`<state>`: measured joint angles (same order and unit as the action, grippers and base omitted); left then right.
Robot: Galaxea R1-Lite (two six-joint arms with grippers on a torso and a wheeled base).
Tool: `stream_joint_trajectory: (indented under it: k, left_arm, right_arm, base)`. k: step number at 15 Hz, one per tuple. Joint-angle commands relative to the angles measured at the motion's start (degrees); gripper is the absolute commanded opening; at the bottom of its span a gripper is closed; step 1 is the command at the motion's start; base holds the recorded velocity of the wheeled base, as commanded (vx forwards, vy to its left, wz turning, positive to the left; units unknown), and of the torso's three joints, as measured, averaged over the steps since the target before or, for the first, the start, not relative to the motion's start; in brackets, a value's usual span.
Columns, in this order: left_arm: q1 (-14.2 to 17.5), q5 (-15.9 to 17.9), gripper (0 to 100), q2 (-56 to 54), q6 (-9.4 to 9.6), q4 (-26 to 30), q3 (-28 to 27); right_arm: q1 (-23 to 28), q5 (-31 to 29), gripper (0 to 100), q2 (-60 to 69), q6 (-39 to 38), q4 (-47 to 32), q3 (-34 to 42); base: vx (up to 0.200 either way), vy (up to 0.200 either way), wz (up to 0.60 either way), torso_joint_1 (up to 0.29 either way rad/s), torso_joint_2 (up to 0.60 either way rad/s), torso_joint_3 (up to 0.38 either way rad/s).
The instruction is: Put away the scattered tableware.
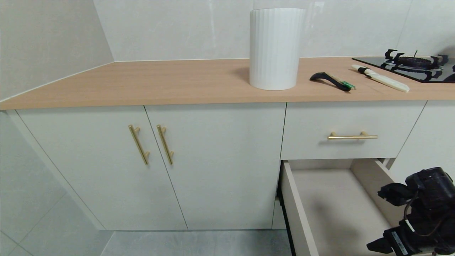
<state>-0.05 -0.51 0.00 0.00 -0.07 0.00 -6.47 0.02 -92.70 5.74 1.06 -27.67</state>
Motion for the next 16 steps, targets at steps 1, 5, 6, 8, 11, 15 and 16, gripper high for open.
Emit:
stream_joint_trajectory:
  k: [1, 5, 6, 8, 11, 15, 16]
  left_arm:
    - [0.05, -0.02, 100, 0.09, 0.00, -0.01, 0.00]
    - [-0.04, -0.02, 100, 0.09, 0.00, -0.01, 0.00]
    - [0.05, -0.02, 100, 0.09, 0.00, -0.01, 0.00]
    - [0.05, -0.02, 100, 0.09, 0.00, -0.01, 0.00]
    - [-0.04, -0.02, 100, 0.09, 0.00, -0.01, 0.00]
    - [-0.04, -0.02, 100, 0.09, 0.00, -0.01, 0.00]
    - [-0.04, -0.02, 100, 0.09, 0.00, -0.01, 0.00]
  right_arm:
    - [-1.26, -0.11, 100, 4.46, -0.03, 0.17, 3.50]
    - [-3.46, -0.20, 100, 7.36, -0.12, 0.17, 8.42]
    - [-3.46, -0.11, 100, 7.97, -0.12, 0.17, 8.95]
    - [-3.46, -0.11, 100, 8.67, -0.12, 0.26, 9.57]
    - [-3.46, -0.02, 100, 11.05, -0.12, 0.43, 8.51]
    - [-3.46, -0.20, 100, 20.28, -0.12, -2.12, -4.85]
    - [-3.37, -0.02, 100, 20.45, -0.20, -5.10, -11.88]
  base:
    - [0.000, 0.000, 0.00, 0.000, 0.00, 0.000]
    - [0.000, 0.000, 0.00, 0.000, 0.00, 0.000]
    - [0.000, 0.000, 0.00, 0.000, 0.00, 0.000]
    - [0.000, 0.000, 0.00, 0.000, 0.00, 0.000]
    - [0.000, 0.000, 0.00, 0.000, 0.00, 0.000]
    - [0.000, 0.000, 0.00, 0.000, 0.00, 0.000]
    - [0.000, 0.000, 0.00, 0.000, 0.00, 0.000]
